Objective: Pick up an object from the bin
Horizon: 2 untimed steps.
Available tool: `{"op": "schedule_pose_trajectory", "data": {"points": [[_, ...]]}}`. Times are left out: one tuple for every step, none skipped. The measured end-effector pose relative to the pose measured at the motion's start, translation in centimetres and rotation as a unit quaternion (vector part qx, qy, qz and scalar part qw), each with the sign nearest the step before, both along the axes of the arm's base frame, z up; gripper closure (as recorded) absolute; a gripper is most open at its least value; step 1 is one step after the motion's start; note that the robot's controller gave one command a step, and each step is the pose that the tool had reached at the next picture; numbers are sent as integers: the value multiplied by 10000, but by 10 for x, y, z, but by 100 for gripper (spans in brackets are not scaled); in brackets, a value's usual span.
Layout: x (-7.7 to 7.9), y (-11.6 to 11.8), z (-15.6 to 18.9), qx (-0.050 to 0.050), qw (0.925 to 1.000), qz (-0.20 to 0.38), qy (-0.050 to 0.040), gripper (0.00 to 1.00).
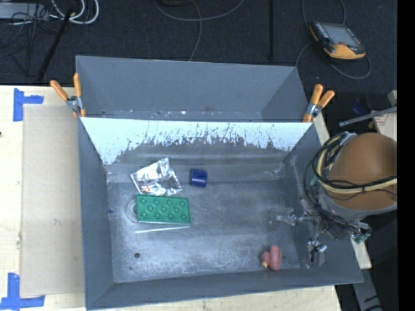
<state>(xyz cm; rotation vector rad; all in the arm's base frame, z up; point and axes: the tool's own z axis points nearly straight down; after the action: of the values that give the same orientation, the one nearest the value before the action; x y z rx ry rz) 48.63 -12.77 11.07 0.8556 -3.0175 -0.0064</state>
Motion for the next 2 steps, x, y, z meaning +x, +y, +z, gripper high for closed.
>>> {"op": "schedule_pose_trajectory", "data": {"points": [[-10,31,-36,-17,9908,1351,-103,0],[-13,50,-40,-5,9583,2857,-61,0]]}}
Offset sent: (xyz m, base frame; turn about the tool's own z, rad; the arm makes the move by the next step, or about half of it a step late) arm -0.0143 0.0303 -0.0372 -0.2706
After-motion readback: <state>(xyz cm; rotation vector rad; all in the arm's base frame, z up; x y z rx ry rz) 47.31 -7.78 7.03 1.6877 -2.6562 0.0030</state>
